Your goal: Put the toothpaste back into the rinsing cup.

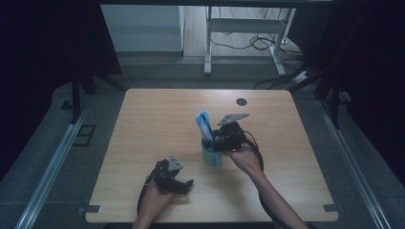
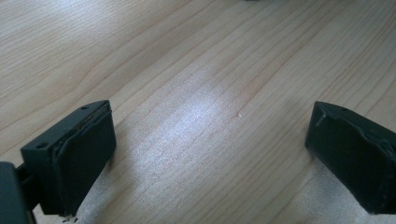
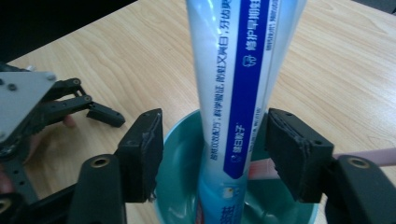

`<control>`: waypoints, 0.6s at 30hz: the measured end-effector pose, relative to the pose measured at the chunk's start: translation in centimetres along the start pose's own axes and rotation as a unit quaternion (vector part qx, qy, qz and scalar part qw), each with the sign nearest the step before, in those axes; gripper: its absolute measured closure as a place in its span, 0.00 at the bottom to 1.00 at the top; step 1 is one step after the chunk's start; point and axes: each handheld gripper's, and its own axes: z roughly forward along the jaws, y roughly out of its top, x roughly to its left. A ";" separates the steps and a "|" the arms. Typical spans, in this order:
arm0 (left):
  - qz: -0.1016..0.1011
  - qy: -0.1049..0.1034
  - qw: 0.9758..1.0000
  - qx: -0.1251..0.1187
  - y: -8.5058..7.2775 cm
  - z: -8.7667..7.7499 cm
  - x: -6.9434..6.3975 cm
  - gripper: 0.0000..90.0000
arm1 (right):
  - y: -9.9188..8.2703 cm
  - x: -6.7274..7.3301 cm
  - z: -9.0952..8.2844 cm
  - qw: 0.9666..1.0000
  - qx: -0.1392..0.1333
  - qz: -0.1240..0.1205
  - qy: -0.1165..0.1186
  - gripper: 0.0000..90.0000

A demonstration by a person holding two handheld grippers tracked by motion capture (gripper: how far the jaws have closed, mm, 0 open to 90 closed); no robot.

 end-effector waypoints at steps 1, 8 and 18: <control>0.000 0.000 1.000 0.000 0.0 0.0 0.0 0.02 | 0.0 0.1 -0.1 1.000 0.003 0.001 0.002 0.40; -0.003 0.000 1.000 -0.002 0.0 0.0 0.0 0.02 | 0.2 0.5 -0.9 1.000 0.006 -0.005 0.002 0.34; -0.003 0.000 1.000 -0.002 0.0 0.0 0.0 0.02 | 0.2 0.6 -1.9 1.000 0.002 -0.001 0.001 0.21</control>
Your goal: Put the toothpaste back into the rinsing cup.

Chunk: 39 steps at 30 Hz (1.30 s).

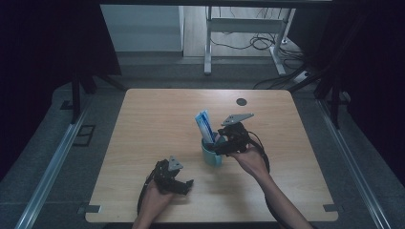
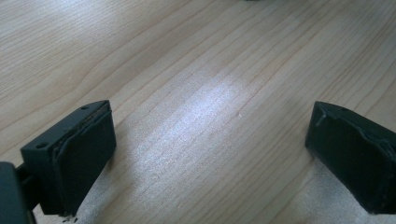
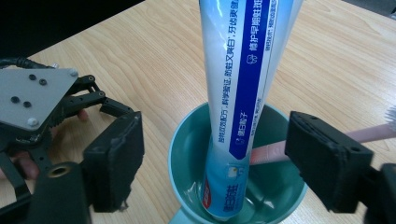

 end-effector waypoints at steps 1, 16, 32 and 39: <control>0.000 0.000 1.000 0.000 0.0 0.0 0.0 0.02 | 0.0 0.1 -0.1 1.000 0.000 -0.002 -0.001 0.19; 0.000 0.000 1.000 0.000 0.0 0.0 0.0 0.02 | -0.7 -0.3 -1.6 1.000 0.006 -0.001 -0.003 0.14; 0.000 0.000 1.000 0.000 0.0 0.0 0.0 0.02 | -1.5 -0.8 -2.9 1.000 0.015 -0.002 -0.015 0.08; 0.000 0.000 1.000 0.000 0.0 0.0 0.0 0.02 | -2.0 -1.2 -3.4 1.000 0.016 -0.001 -0.023 0.07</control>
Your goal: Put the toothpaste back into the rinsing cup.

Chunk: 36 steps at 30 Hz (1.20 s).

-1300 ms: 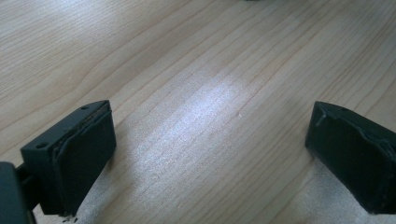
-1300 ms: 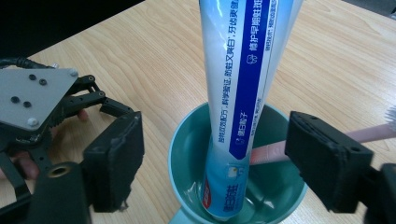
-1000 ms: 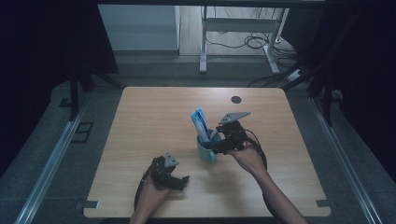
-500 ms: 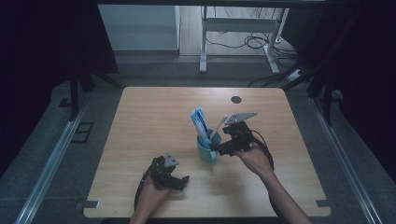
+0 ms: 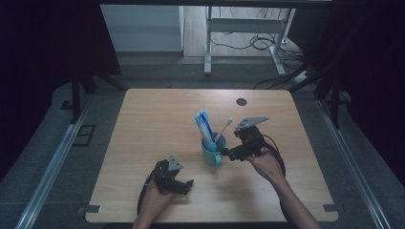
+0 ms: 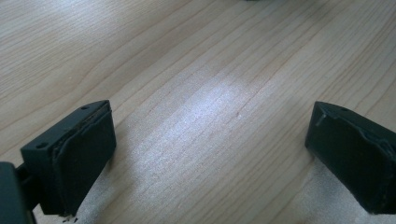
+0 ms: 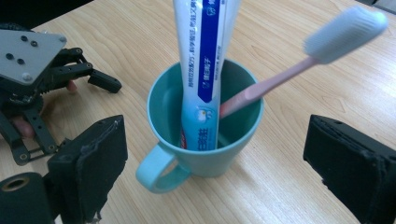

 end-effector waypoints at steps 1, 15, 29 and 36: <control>0.000 0.000 1.000 0.000 0.0 0.0 0.0 0.02 | -0.1 -0.1 -0.1 1.000 0.000 -0.001 -0.001 0.06; 0.000 0.000 1.000 0.000 0.0 0.0 0.0 0.02 | -1.7 -0.9 -1.3 1.000 0.006 0.008 -0.015 0.04; 0.001 0.000 1.000 0.001 0.0 0.0 0.0 0.02 | -3.7 -1.9 -2.7 0.999 0.008 0.020 -0.029 0.04; 0.001 0.000 1.000 0.001 0.0 0.0 0.0 0.02 | -4.8 -2.5 -3.5 0.999 0.009 0.028 -0.041 0.04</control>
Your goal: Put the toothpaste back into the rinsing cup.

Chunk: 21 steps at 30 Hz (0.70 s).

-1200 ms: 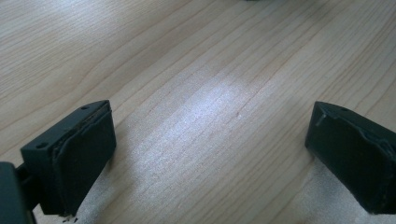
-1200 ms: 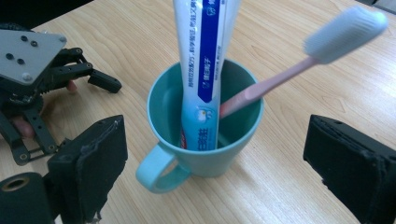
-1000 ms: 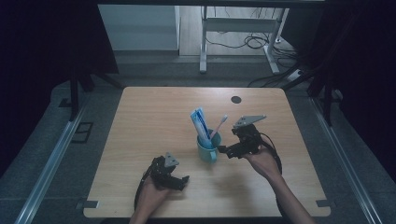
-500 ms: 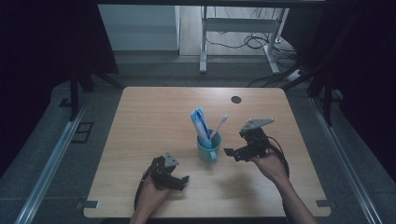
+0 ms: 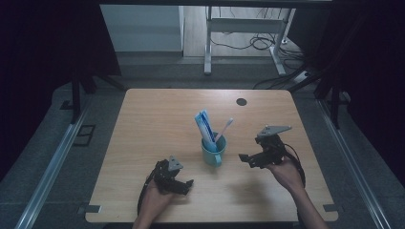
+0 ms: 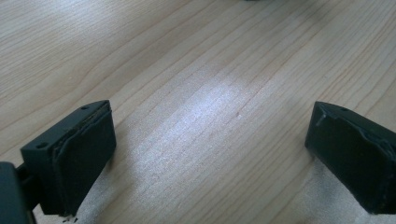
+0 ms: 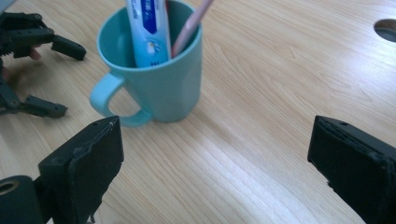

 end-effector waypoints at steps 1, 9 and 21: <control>0.001 0.000 1.000 0.000 0.0 0.0 0.0 0.02 | -0.2 -0.1 -0.1 1.000 0.000 0.001 -0.002 0.04; -0.001 0.000 1.000 -0.002 0.0 0.0 0.0 0.02 | -1.5 -0.6 -0.8 1.000 0.003 0.007 -0.013 0.04; -0.001 0.000 1.000 -0.001 0.0 0.0 0.0 0.02 | -3.8 -1.2 -1.3 1.000 0.002 0.016 -0.026 0.04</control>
